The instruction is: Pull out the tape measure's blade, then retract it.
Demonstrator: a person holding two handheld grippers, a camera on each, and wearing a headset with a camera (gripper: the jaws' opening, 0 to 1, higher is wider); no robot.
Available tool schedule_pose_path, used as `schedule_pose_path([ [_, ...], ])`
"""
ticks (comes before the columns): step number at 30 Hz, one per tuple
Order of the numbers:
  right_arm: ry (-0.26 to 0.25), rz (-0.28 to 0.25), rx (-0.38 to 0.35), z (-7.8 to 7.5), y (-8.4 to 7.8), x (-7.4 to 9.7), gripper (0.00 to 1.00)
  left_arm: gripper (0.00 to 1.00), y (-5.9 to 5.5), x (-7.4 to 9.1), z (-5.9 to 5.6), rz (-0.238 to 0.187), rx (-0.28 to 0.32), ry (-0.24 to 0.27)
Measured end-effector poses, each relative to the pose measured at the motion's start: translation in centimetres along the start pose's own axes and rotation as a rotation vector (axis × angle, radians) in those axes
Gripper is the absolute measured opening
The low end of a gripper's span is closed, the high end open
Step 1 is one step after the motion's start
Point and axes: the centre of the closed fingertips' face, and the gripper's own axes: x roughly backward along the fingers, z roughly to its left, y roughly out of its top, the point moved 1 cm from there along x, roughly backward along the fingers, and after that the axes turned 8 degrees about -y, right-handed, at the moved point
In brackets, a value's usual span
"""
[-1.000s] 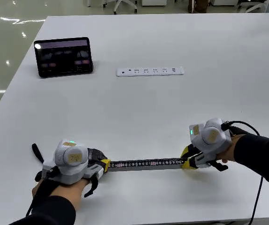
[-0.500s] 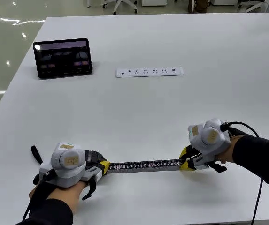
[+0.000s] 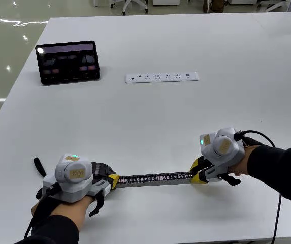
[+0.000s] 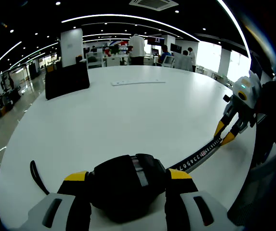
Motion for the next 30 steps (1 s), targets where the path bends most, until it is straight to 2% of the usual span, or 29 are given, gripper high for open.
schedule_pose_path([
  [8,0.002,-0.003,-0.008,0.0,0.5,-0.3,0.11,0.58,0.1,-0.1,0.1,-0.001,0.009,-0.006],
  [19,0.012,-0.018,0.005,0.5,2.0,-1.0,0.11,0.58,0.0,-0.1,0.1,0.002,0.003,-0.008],
  [30,0.015,-0.022,0.006,0.6,2.5,-1.4,0.11,0.58,0.0,0.0,0.1,0.000,0.005,-0.008],
])
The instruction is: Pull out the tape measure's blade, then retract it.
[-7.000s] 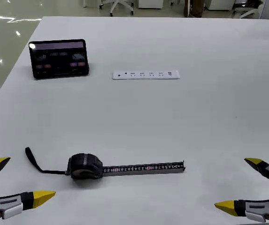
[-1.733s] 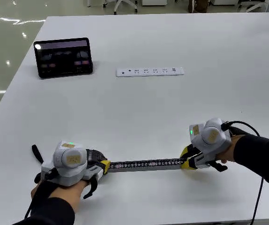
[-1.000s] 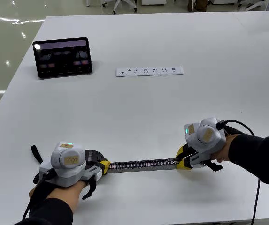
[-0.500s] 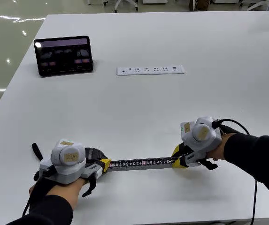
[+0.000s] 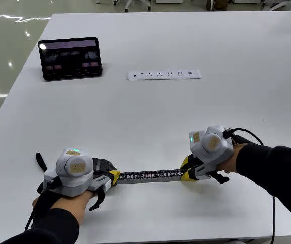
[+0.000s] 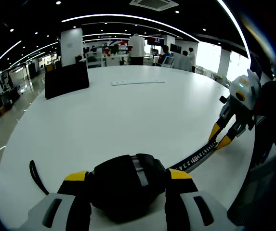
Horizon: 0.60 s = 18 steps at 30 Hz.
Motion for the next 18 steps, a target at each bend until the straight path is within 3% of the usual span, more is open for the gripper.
schedule_pose_path([
  [18,-0.001,-0.011,-0.005,0.14,0.87,-0.61,0.11,0.58,-0.01,0.03,-0.01,0.000,0.006,-0.003],
])
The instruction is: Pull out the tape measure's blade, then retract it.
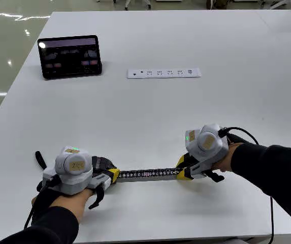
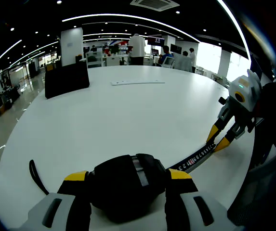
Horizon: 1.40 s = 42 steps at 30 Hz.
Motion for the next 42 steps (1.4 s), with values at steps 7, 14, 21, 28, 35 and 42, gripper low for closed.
schedule_pose_path([
  [7,0.002,-0.007,-0.007,0.1,0.4,-0.3,0.11,0.58,0.0,0.0,0.0,-0.001,-0.001,-0.001],
  [14,0.004,-0.015,-0.015,0.3,0.9,-0.7,0.11,0.58,0.0,0.1,-0.1,-0.002,-0.002,-0.001],
  [21,0.006,-0.020,-0.014,0.4,1.2,-1.0,0.11,0.58,0.0,0.1,-0.1,-0.003,0.001,-0.005],
  [28,0.009,-0.024,-0.019,0.4,1.7,-1.2,0.11,0.58,0.0,0.0,0.0,-0.003,0.007,-0.005],
  [35,0.013,-0.028,-0.022,0.4,2.0,-1.4,0.11,0.58,0.0,0.0,0.0,-0.003,0.012,-0.005],
  [42,0.018,-0.036,-0.028,0.6,2.4,-1.7,0.11,0.58,0.0,-0.1,0.1,-0.005,0.012,-0.009],
])
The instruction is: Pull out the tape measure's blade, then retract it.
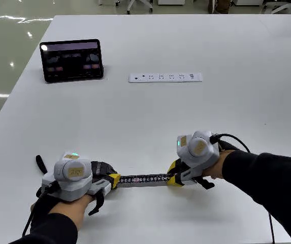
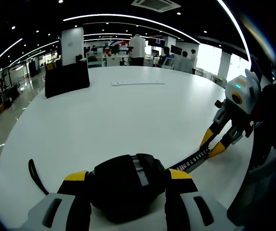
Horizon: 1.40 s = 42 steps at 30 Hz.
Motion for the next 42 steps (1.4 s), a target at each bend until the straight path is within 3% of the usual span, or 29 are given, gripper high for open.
schedule_pose_path([
  [42,0.020,-0.049,-0.017,0.7,2.5,-1.6,0.11,0.58,0.0,0.0,0.0,-0.003,0.005,0.000],
])
